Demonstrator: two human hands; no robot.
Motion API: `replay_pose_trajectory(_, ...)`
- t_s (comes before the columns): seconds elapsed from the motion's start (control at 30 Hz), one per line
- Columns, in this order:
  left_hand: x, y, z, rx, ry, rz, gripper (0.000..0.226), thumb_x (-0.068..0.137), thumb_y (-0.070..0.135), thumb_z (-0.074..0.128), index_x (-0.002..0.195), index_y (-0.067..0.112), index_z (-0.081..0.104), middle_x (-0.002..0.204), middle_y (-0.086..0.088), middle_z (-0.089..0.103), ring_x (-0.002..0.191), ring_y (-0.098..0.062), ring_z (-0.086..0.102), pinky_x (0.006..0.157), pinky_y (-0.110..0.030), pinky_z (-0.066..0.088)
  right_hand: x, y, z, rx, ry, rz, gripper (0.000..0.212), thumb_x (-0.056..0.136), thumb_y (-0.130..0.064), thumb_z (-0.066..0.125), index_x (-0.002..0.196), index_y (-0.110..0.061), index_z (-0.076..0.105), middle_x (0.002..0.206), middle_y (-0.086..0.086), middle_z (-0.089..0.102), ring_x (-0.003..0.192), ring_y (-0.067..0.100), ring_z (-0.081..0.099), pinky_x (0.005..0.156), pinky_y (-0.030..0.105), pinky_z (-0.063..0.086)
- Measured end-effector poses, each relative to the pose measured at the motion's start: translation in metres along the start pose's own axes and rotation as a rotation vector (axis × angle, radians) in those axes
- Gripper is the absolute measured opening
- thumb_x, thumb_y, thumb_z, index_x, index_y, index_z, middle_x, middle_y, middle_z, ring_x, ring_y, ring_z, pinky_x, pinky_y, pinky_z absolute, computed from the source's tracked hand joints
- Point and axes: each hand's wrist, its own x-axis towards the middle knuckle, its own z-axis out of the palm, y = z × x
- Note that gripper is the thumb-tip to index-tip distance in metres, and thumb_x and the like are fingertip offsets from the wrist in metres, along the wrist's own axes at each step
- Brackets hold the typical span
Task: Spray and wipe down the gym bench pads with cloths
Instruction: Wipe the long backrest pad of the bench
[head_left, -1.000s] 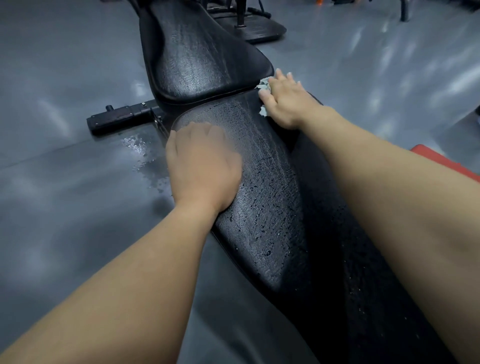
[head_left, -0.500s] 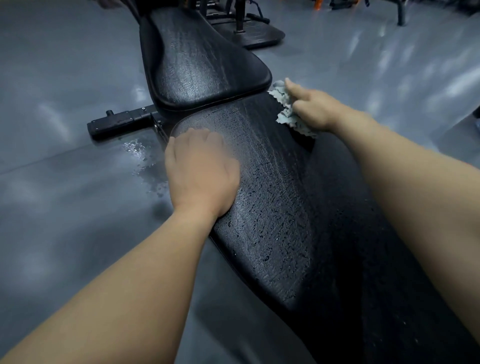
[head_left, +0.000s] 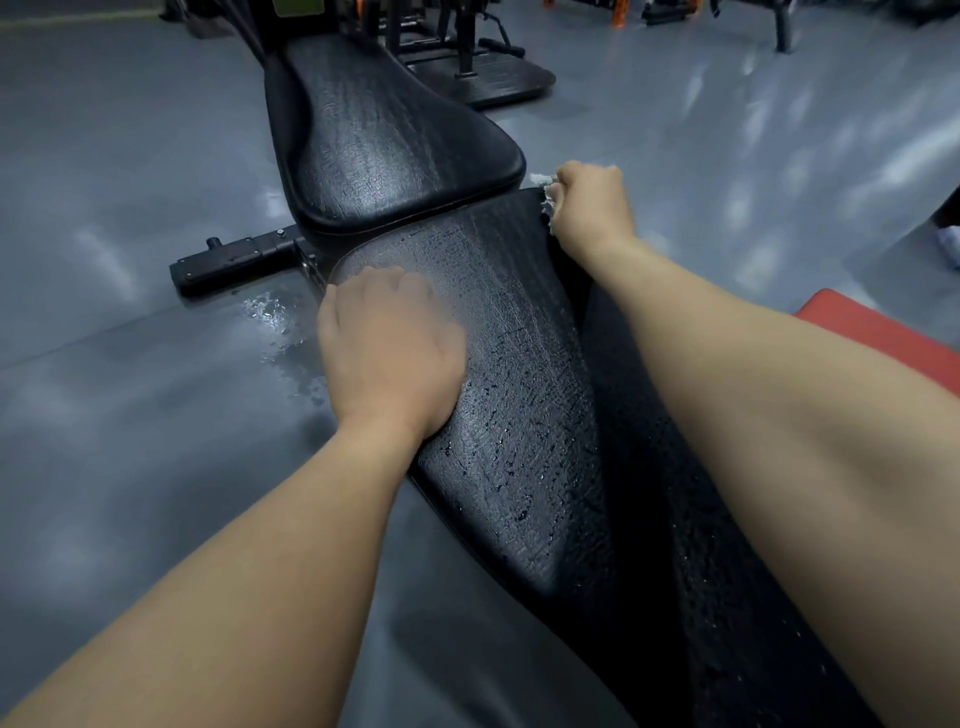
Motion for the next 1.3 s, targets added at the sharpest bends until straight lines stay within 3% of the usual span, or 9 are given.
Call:
replay_pose_trajectory(0.17, 0.0, -0.001, -0.001, -0.001, -0.002, -0.005, 0.037, 0.087, 0.04, 0.044, 0.114, 0.022, 0.061, 0.128, -0.005, 0.055, 0.127, -0.03, 0.042, 0.119, -0.051, 0.023, 0.003, -0.003, -0.019, 0.059, 0.159, -0.077, 0.025, 0.101, -0.02, 0.044, 0.097, -0.005, 0.063, 0.105, 0.02, 0.062, 0.099, 0.037, 0.055, 0.078, 0.04, 0.037)
replay_pose_trajectory(0.23, 0.0, 0.0, -0.001, -0.002, -0.001, -0.008, 0.037, 0.087, 0.041, 0.043, 0.114, 0.022, 0.06, 0.128, -0.004, 0.055, 0.126, -0.03, 0.041, 0.119, -0.051, 0.023, 0.002, 0.002, -0.017, -0.019, -0.034, -0.104, 0.021, 0.101, -0.024, 0.048, 0.096, -0.01, 0.063, 0.109, 0.02, 0.064, 0.102, 0.038, 0.059, 0.08, 0.039, 0.044)
replay_pose_trajectory(0.3, 0.0, 0.0, 0.0, -0.003, 0.004, -0.004, 0.037, 0.087, 0.041, 0.043, 0.114, 0.022, 0.06, 0.126, -0.004, 0.055, 0.125, -0.03, 0.042, 0.119, -0.051, 0.024, -0.006, 0.006, -0.007, -0.113, -0.247, -0.136, 0.033, 0.106, -0.027, 0.041, 0.122, -0.005, 0.059, 0.132, 0.023, 0.058, 0.124, 0.039, 0.053, 0.1, 0.041, 0.043)
replay_pose_trajectory(0.4, 0.001, -0.001, 0.0, 0.006, 0.005, -0.001, 0.037, 0.087, 0.041, 0.044, 0.114, 0.022, 0.06, 0.126, -0.004, 0.055, 0.124, -0.03, 0.042, 0.118, -0.051, 0.026, -0.008, 0.006, -0.008, -0.125, -0.31, -0.13, 0.05, 0.109, -0.032, 0.031, 0.146, 0.0, 0.04, 0.154, 0.021, 0.041, 0.144, 0.034, 0.037, 0.117, 0.039, 0.029)
replay_pose_trajectory(0.53, 0.0, -0.001, -0.001, 0.005, -0.005, 0.011, 0.036, 0.088, 0.041, 0.045, 0.115, 0.022, 0.06, 0.127, -0.004, 0.055, 0.124, -0.03, 0.041, 0.118, -0.051, 0.026, -0.005, 0.016, -0.023, -0.142, -0.382, -0.058, 0.05, 0.11, -0.035, 0.028, 0.149, -0.005, 0.039, 0.159, 0.013, 0.038, 0.146, 0.033, 0.036, 0.118, 0.042, 0.029)
replay_pose_trajectory(0.73, 0.001, -0.003, -0.003, 0.023, -0.006, 0.013, 0.036, 0.089, 0.041, 0.047, 0.116, 0.021, 0.06, 0.126, -0.008, 0.055, 0.122, -0.033, 0.042, 0.117, -0.052, 0.027, -0.044, 0.05, -0.033, -0.153, -0.346, -0.012, 0.053, 0.112, -0.031, 0.025, 0.161, -0.012, 0.022, 0.167, 0.009, 0.026, 0.152, 0.026, 0.027, 0.118, 0.031, 0.022)
replay_pose_trajectory(0.93, 0.0, 0.0, -0.004, 0.015, -0.015, 0.006, 0.039, 0.089, 0.044, 0.045, 0.118, 0.021, 0.059, 0.126, -0.011, 0.054, 0.122, -0.035, 0.043, 0.117, -0.051, 0.025, -0.101, 0.077, -0.048, -0.157, -0.337, 0.096, 0.056, 0.111, -0.037, 0.024, 0.161, -0.013, 0.022, 0.165, 0.012, 0.028, 0.148, 0.033, 0.033, 0.117, 0.039, 0.029)
replay_pose_trajectory(1.17, 0.0, 0.0, -0.004, 0.0, -0.021, -0.005, 0.04, 0.089, 0.044, 0.045, 0.118, 0.021, 0.059, 0.127, -0.011, 0.053, 0.124, -0.035, 0.043, 0.119, -0.05, 0.023, -0.181, 0.079, -0.069, -0.201, -0.38, 0.123, 0.057, 0.111, -0.035, 0.026, 0.162, -0.011, 0.017, 0.17, 0.009, 0.013, 0.156, 0.025, 0.013, 0.123, 0.036, 0.016)
replay_pose_trajectory(1.3, 0.0, 0.0, -0.003, -0.003, -0.003, -0.005, 0.038, 0.088, 0.043, 0.046, 0.116, 0.02, 0.059, 0.126, -0.01, 0.054, 0.123, -0.035, 0.043, 0.118, -0.051, 0.024, -0.176, 0.072, -0.064, -0.17, -0.394, 0.125, 0.058, 0.111, -0.032, 0.026, 0.162, -0.007, 0.013, 0.17, 0.012, 0.008, 0.157, 0.027, 0.008, 0.125, 0.037, 0.01)
